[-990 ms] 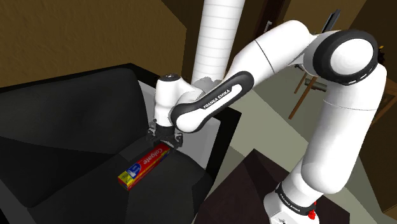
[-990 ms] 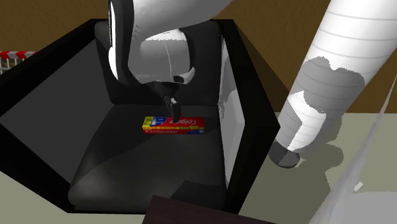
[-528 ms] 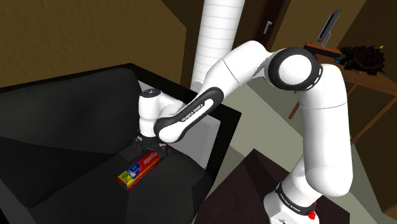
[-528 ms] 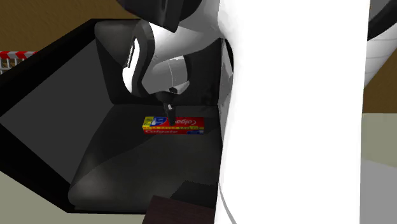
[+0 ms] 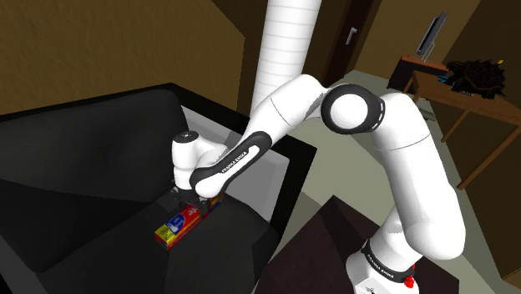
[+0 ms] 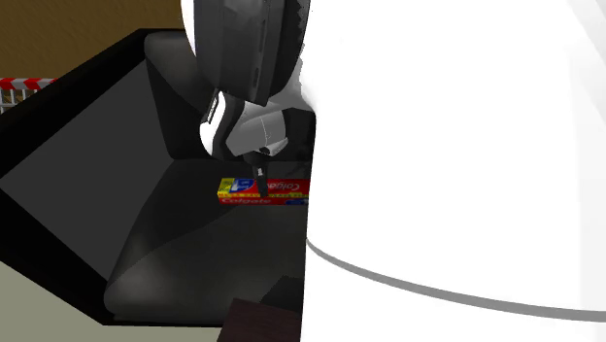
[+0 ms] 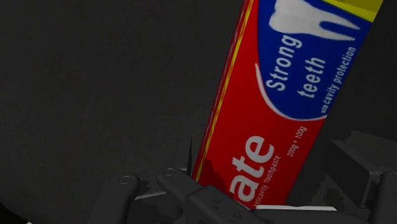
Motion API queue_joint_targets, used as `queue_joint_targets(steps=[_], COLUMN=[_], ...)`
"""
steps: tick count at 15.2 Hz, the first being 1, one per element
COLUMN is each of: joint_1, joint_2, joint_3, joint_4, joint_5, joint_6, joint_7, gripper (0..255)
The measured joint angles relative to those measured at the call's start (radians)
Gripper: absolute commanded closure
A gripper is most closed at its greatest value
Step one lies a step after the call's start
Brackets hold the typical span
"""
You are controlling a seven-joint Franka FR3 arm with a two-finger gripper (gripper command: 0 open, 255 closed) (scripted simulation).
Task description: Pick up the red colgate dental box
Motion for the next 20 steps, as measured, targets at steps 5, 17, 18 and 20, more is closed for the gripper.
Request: queue_joint_targets(steps=[5, 17, 18, 20], joint_1=[0.010, 0.007, 0.006, -0.001], joint_2=[0.040, 0.029, 0.021, 0.000], joint_3=[-0.014, -0.011, -0.008, 0.000], joint_4=[0.016, 0.010, 0.009, 0.002], joint_5=[-0.012, -0.010, -0.006, 0.000], joint_6=[0.024, 0.019, 0.012, -0.002], joint_7=[0.007, 0.006, 0.004, -0.001], gripper=[255, 255, 255, 255])
